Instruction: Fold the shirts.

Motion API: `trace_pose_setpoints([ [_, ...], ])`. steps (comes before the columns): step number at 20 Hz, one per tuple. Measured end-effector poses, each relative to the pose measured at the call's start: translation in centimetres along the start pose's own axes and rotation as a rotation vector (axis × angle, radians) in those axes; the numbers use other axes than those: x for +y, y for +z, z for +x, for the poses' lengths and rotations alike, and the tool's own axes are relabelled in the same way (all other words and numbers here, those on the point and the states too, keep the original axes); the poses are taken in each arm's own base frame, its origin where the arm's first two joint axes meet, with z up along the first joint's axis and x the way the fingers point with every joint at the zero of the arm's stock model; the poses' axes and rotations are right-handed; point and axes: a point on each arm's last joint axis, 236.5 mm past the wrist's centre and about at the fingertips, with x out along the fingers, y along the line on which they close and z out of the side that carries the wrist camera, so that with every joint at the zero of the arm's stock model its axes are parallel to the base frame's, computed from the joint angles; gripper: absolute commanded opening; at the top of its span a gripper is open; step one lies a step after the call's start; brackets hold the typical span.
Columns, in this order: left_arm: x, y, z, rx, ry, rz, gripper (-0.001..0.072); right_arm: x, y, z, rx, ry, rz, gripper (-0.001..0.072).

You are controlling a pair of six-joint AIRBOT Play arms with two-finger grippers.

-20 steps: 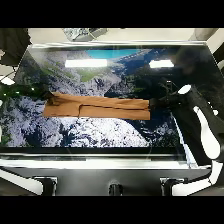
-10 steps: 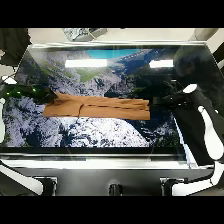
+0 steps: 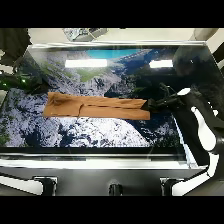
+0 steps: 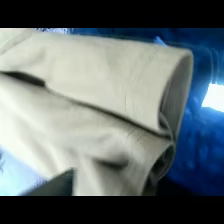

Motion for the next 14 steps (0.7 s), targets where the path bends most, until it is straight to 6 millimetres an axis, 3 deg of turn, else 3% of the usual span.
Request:
trace_pose_setpoints([
  [1, -0.9, 0.1, -0.4, -0.009, -0.002, 0.018, 0.0528, 0.2, 0.1, 0.8, -0.002, -0.005, 0.015, 0.0127],
  [2, -1.6, 0.1, -0.6, -0.013, -0.004, 0.034, 0.052, 0.3, 0.0, 1.5, 0.002, -0.011, 0.024, 0.0045],
  [3, -2.5, 0.0, -0.7, -0.013, -0.008, 0.051, 0.0408, 0.6, -0.1, 1.7, 0.002, -0.012, 0.034, 0.0045],
  [4, -3.3, -0.2, -0.6, -0.01, -0.014, 0.066, 0.021, 0.8, 0.1, 1.8, -0.003, -0.018, 0.023, 0.0045],
  [5, -4.1, -0.5, -0.2, 0.001, -0.021, 0.081, 0.0106, 1.2, 0.3, 1.6, -0.014, -0.024, 0.003, 0.0041],
  [7, -5.7, -1.8, 1.3, 0.041, -0.036, 0.112, 0.0094, 2.5, 0.9, 0.2, -0.046, -0.036, -0.069, 0.0042],
  [8, -6.6, -2.7, 2.4, 0.068, -0.05, 0.122, 0.0031, 3.6, 1.5, -1.0, -0.076, -0.03, -0.102, 0.0042],
  [11, -10.1, -6.2, 6.7, 0.15, -0.124, 0.14, 0.0031, 7.4, 2.0, -4.8, -0.143, -0.018, -0.203, 0.0042],
  [14, -13.9, -10.1, 11.0, 0.206, -0.198, 0.139, 0.003, 10.9, 1.2, -8.5, -0.177, -0.011, -0.303, 0.0042],
])
